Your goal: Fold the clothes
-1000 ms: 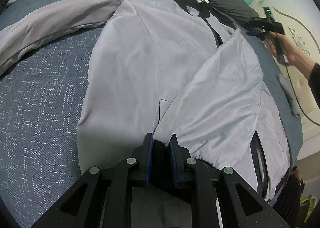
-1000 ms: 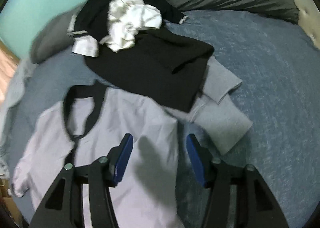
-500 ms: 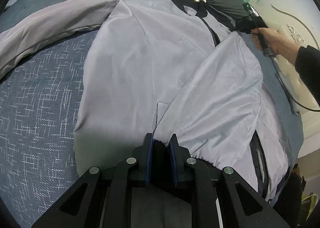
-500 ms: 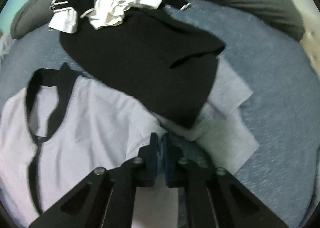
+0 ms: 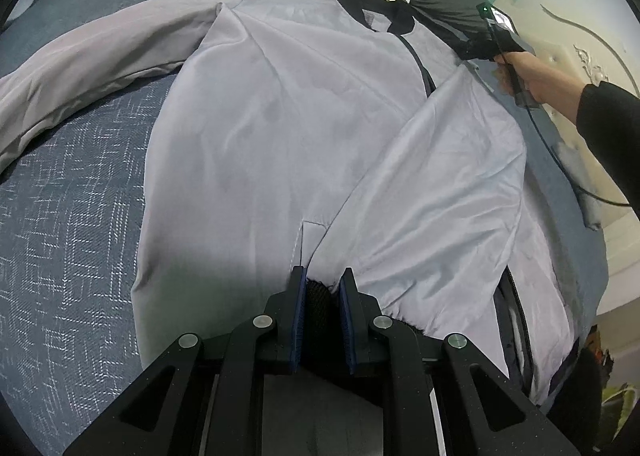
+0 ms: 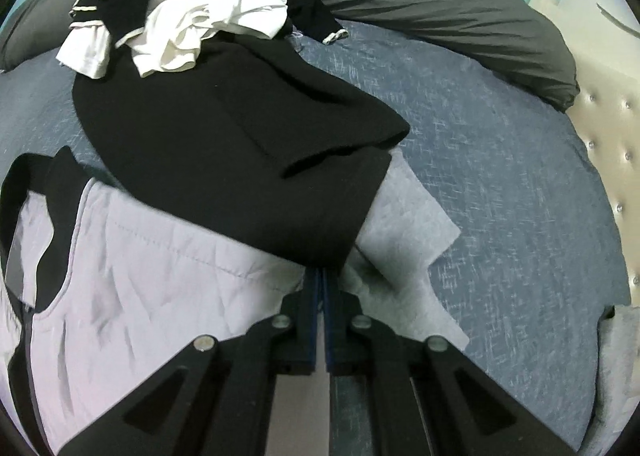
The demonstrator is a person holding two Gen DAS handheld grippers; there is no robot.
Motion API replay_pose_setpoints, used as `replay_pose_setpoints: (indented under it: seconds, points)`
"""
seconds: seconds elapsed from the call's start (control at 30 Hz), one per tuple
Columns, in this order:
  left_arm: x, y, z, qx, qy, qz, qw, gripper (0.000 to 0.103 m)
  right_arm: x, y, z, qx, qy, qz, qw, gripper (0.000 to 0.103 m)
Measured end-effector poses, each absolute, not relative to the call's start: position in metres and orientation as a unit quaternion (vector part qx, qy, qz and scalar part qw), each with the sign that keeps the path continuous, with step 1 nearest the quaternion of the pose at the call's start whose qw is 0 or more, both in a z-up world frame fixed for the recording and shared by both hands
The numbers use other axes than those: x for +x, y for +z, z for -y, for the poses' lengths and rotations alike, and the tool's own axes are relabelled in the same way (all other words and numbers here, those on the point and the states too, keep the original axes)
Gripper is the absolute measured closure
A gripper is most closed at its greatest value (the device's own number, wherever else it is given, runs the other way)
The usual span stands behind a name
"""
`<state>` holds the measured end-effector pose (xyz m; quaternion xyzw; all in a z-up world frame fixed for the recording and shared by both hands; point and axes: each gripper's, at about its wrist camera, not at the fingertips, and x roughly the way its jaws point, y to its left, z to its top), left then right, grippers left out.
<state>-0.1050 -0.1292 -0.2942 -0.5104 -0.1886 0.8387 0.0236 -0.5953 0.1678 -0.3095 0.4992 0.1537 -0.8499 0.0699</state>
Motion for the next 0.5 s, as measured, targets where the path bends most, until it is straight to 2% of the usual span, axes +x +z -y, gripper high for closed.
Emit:
replay_pose_setpoints:
  seconds: [0.23,0.37,0.5]
  points:
    - [-0.11,-0.297,0.126,-0.514,0.837,0.185,0.023,0.086,-0.599,-0.293,-0.189,0.479,-0.869,-0.089,0.09,0.103]
    - [-0.111,-0.297,0.124,-0.514,0.838,0.183,0.022,0.086,-0.581,-0.282,-0.197,0.474,-0.867,-0.04,0.149,0.102]
    - [-0.113,-0.299,0.126,-0.514,0.837,0.187,0.021,0.085,-0.559,-0.29,-0.188,0.496,-0.842,-0.063,0.2,0.102]
